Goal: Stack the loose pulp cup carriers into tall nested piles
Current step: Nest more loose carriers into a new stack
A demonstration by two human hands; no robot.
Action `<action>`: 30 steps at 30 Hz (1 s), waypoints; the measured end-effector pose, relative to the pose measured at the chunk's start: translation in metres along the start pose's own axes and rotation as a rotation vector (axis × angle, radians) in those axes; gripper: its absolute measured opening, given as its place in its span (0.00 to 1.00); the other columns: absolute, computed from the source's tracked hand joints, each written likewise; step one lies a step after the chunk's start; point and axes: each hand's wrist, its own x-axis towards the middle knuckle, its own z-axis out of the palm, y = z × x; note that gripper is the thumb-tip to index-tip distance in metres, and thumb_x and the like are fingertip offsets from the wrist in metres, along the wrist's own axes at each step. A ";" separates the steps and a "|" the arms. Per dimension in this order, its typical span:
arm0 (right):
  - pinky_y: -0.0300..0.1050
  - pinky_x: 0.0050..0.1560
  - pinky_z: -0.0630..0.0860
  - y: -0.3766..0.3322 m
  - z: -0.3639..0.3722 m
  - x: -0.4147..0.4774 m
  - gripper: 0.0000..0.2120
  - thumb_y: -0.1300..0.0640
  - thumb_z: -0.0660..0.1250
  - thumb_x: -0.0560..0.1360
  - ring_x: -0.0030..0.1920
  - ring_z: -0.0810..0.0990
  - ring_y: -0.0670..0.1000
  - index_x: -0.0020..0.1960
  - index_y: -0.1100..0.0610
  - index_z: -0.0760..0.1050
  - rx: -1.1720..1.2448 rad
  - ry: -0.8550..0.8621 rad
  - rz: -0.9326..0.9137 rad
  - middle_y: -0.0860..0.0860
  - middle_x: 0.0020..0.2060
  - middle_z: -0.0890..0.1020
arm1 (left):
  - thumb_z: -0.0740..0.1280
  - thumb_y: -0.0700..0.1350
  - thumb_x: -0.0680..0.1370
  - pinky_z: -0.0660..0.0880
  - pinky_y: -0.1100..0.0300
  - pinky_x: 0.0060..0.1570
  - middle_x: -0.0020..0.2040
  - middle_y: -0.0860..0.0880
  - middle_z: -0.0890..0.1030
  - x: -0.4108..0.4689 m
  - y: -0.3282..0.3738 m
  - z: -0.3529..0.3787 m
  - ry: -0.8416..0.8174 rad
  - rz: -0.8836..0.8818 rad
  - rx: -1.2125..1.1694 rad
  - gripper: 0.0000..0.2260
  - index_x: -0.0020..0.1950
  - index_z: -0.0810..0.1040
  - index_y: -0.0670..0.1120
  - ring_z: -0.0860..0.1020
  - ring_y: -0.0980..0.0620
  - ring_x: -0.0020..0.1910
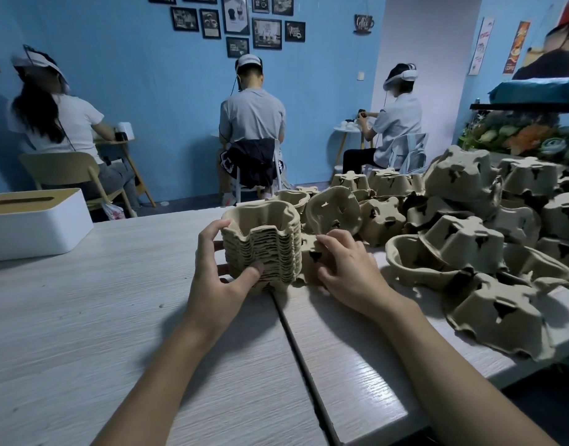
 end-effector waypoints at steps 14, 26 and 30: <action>0.54 0.61 0.69 0.006 -0.002 0.004 0.16 0.48 0.68 0.76 0.58 0.70 0.53 0.63 0.47 0.72 0.155 0.064 -0.047 0.46 0.55 0.76 | 0.74 0.35 0.74 0.78 0.58 0.52 0.60 0.52 0.75 -0.001 0.003 0.000 -0.001 -0.006 -0.005 0.29 0.67 0.66 0.57 0.77 0.67 0.49; 0.52 0.61 0.70 0.003 -0.002 0.002 0.27 0.51 0.68 0.77 0.59 0.73 0.54 0.73 0.47 0.64 0.217 0.257 0.037 0.52 0.59 0.72 | 0.74 0.36 0.74 0.80 0.48 0.54 0.60 0.52 0.75 0.000 -0.001 0.000 0.001 -0.023 -0.021 0.29 0.66 0.66 0.59 0.79 0.48 0.54; 0.53 0.63 0.62 0.001 -0.004 -0.001 0.23 0.44 0.65 0.77 0.64 0.68 0.57 0.71 0.45 0.68 -0.047 0.159 0.116 0.51 0.64 0.77 | 0.74 0.36 0.74 0.79 0.44 0.54 0.60 0.51 0.76 0.001 -0.003 -0.001 -0.001 -0.033 -0.025 0.29 0.66 0.66 0.59 0.80 0.45 0.53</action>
